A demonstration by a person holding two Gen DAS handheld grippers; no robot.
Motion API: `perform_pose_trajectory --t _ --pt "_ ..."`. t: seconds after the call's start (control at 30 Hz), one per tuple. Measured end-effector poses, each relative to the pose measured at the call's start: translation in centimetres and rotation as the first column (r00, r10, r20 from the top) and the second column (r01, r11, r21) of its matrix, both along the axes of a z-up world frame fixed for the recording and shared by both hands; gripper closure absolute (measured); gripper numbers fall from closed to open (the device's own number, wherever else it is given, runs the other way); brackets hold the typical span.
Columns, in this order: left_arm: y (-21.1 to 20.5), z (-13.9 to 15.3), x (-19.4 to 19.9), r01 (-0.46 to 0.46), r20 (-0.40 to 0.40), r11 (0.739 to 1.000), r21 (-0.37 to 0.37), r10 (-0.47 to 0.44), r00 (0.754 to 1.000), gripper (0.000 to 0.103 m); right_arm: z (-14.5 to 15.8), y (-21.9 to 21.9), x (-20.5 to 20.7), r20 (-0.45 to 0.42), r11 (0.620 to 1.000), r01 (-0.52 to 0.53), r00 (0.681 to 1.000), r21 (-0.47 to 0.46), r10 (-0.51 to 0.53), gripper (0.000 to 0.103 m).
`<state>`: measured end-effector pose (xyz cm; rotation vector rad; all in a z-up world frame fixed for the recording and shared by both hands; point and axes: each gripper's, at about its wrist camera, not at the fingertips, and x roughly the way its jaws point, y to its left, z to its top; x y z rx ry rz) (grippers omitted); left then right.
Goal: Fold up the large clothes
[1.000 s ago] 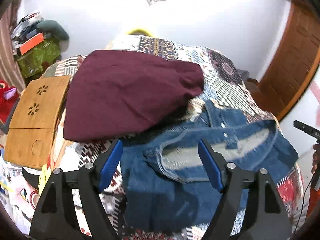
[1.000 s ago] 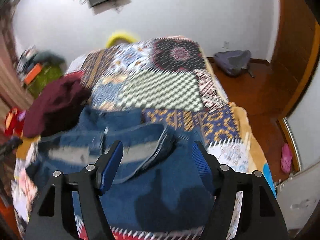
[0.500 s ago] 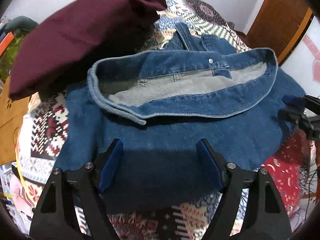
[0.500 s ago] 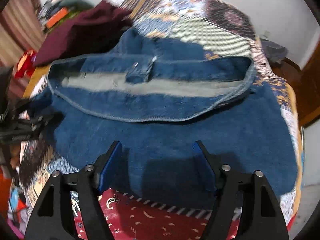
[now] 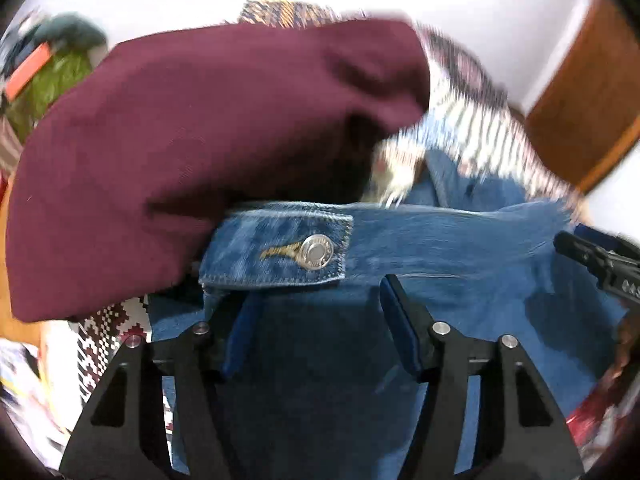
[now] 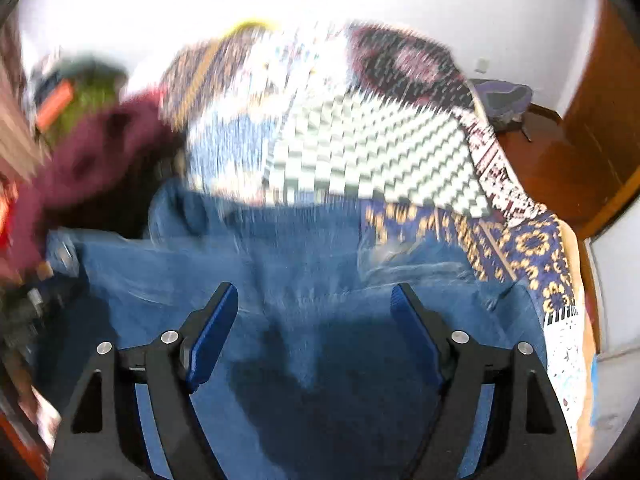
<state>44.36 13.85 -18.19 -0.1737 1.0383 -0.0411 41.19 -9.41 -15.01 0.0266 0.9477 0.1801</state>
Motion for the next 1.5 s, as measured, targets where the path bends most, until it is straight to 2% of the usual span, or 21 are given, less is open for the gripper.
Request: perform_pose_trajectory --t 0.1,0.23,0.43,0.57,0.7,0.93,1.03,1.17,1.3,1.4,1.5 --pt "0.2 0.8 -1.4 -0.015 0.043 1.0 -0.008 0.015 0.999 0.042 0.7 0.6 -0.8 0.013 0.999 -0.032 0.999 0.014 0.032 0.027" --pt "-0.7 1.6 -3.4 0.004 0.071 0.998 0.055 -0.008 0.997 0.041 -0.5 2.7 -2.9 -0.029 0.992 -0.124 0.992 -0.029 0.123 0.027" --pt "-2.3 0.0 -4.9 0.051 0.021 0.997 0.065 -0.053 0.998 0.04 -4.4 3.8 -6.1 -0.126 0.961 -0.227 0.97 -0.159 0.209 0.027" --pt "-3.0 -1.4 -6.5 0.05 -0.026 0.997 0.055 -0.048 0.999 0.04 -6.3 2.8 -7.9 -0.189 0.953 -0.233 0.962 -0.192 0.197 0.027" --pt "-3.1 -2.3 -7.8 0.032 -0.044 0.998 0.055 -0.029 0.999 0.04 -5.5 1.5 -9.5 -0.163 0.951 -0.24 0.964 -0.197 0.21 0.027" --pt "-3.2 -2.7 -11.4 0.048 -0.024 0.983 0.178 -0.045 0.999 0.036 -3.9 0.5 -12.2 -0.11 0.945 -0.237 0.97 -0.226 0.217 0.027" --pt "-2.5 -2.0 -12.9 0.044 -0.013 0.98 0.192 -0.042 0.999 0.035 -3.3 0.6 -13.1 -0.092 0.944 -0.221 0.975 -0.245 0.204 0.027" --pt "-1.3 -1.1 -14.1 0.014 -0.002 0.988 0.151 -0.013 1.0 0.035 -2.9 0.3 -13.4 -0.089 0.946 -0.207 0.978 -0.251 0.19 0.027" --pt "-0.6 0.0 -15.3 -0.035 0.012 0.994 0.101 0.034 0.999 0.035 -1.7 0.2 -13.8 -0.072 0.961 -0.196 0.98 -0.197 0.185 0.027" --pt "0.2 0.8 -16.0 -0.096 0.034 0.995 0.016 0.096 0.995 0.033 -0.4 0.6 -14.2 -0.037 0.967 -0.192 0.981 -0.165 0.188 0.027" --pt "2.0 0.9 -17.2 -0.184 0.037 0.979 -0.091 0.188 0.981 0.028 0.0 1.2 -14.3 -0.016 0.969 -0.199 0.98 -0.146 0.199 0.027"
